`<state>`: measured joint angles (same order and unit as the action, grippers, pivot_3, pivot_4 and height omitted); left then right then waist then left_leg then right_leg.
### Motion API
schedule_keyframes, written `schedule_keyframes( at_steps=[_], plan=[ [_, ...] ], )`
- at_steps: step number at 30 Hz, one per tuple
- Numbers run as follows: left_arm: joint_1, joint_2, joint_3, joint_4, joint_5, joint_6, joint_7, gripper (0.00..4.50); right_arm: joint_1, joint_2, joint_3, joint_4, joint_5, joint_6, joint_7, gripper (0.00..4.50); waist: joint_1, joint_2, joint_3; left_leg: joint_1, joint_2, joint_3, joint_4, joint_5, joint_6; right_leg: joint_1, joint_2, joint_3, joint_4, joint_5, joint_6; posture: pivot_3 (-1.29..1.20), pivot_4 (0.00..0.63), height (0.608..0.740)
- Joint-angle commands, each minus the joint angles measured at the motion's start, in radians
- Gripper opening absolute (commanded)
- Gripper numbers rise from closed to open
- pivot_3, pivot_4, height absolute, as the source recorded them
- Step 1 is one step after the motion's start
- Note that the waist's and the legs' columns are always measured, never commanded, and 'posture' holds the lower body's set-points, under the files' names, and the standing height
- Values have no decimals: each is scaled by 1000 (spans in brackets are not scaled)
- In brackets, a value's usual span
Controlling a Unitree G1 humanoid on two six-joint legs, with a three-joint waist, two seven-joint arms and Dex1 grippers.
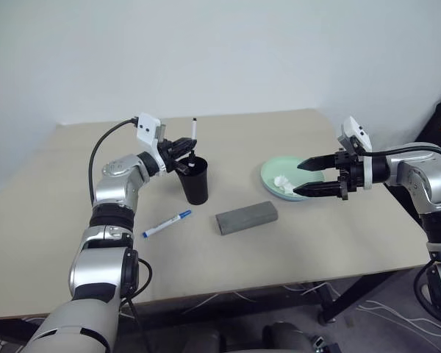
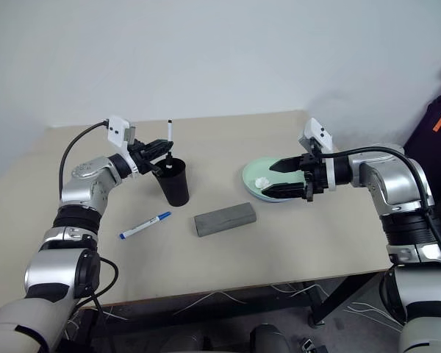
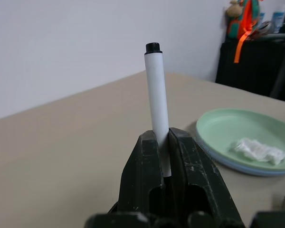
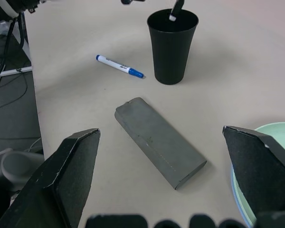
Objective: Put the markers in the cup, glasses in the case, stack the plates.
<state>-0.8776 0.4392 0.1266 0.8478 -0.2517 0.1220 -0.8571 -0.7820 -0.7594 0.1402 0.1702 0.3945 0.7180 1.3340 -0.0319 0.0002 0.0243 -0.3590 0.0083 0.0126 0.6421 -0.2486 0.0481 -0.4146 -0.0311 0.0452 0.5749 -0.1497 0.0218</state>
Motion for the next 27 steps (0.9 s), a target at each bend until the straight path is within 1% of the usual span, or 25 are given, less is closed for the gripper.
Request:
schedule_keyframes(
  at_steps=[1,17,18,19,20,26,27],
  plan=[
    [-5,7,15,1,3,-45,0,28,-31,-6,-33,-26,20,-3,0,4500,1,0,0,0,0,0,0,0,0,0,0,0,0,0,0,0,0,732],
    [35,0,4,-36,-5,-4,-56,28,-36,1,-31,-18,18,-8,0,4500,6,0,0,0,0,0,0,0,0,0,0,0,0,0,0,0,0,732],
    [36,0,4,-37,-6,-1,-59,580,-37,1,-31,-18,18,-8,0,4500,5,0,0,0,0,0,0,0,0,0,0,0,0,0,0,0,0,732],
    [38,-1,4,-41,-9,3,-65,792,-37,1,-31,-18,18,-8,0,4500,5,0,0,0,0,0,0,0,0,0,0,0,0,0,0,0,0,732],
    [40,-1,5,-45,-11,6,-70,1185,-37,1,-31,-17,18,-8,0,4500,5,0,0,0,0,0,0,0,0,0,0,0,0,0,0,0,0,732],
    [52,4,9,-80,-21,45,-94,3205,-36,0,-32,-19,19,-6,-1,4500,5,0,0,0,0,0,0,0,0,0,0,0,0,0,0,0,0,732],
    [53,9,9,-92,-22,54,-98,3603,-36,0,-32,-19,19,-6,-1,4500,5,0,0,0,0,0,0,0,0,0,0,0,0,0,0,0,0,732]
  ],
)
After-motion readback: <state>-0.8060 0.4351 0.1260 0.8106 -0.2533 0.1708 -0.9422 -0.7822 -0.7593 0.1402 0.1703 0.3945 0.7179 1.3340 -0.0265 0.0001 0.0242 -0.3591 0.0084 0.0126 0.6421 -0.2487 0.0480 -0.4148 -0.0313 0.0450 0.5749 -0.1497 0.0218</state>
